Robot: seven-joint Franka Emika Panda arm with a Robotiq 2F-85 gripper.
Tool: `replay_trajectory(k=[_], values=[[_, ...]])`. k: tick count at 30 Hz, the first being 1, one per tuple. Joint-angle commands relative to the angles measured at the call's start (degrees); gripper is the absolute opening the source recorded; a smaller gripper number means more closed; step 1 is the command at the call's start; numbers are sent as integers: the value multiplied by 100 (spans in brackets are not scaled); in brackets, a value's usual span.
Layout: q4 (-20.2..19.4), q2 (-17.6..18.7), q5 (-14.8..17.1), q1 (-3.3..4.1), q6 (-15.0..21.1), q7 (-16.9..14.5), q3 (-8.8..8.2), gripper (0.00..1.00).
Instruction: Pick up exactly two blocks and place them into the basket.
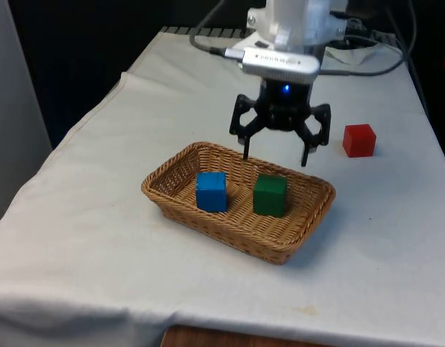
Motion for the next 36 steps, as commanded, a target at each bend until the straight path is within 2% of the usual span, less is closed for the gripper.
replay_trajectory(k=[1,3,4,5,6,12,13,14,22,23,24,32,33,34,36], values=[[-126,-149,-46,40,-17,17,-29,100],[-229,-281,-69,52,-46,23,-34,100],[-138,-195,-34,17,-63,0,0,100],[-292,-344,-86,63,-52,23,-34,100],[-418,-470,-115,74,-40,23,-29,100],[-791,-848,-201,109,-23,29,-29,100],[-728,-796,-166,74,-80,0,0,100],[-854,-911,-212,115,-23,29,-29,100],[-1461,-1536,-378,166,-23,46,-23,100],[-1341,-1427,-315,126,-80,6,6,100],[-1524,-1599,-395,172,-23,52,-23,100],[-2063,-2074,-504,178,57,46,0,100],[-1988,-2023,-453,155,-29,11,23,100],[-2126,-2120,-510,183,74,46,6,100],[-2252,-2212,-527,183,115,40,6,100]])
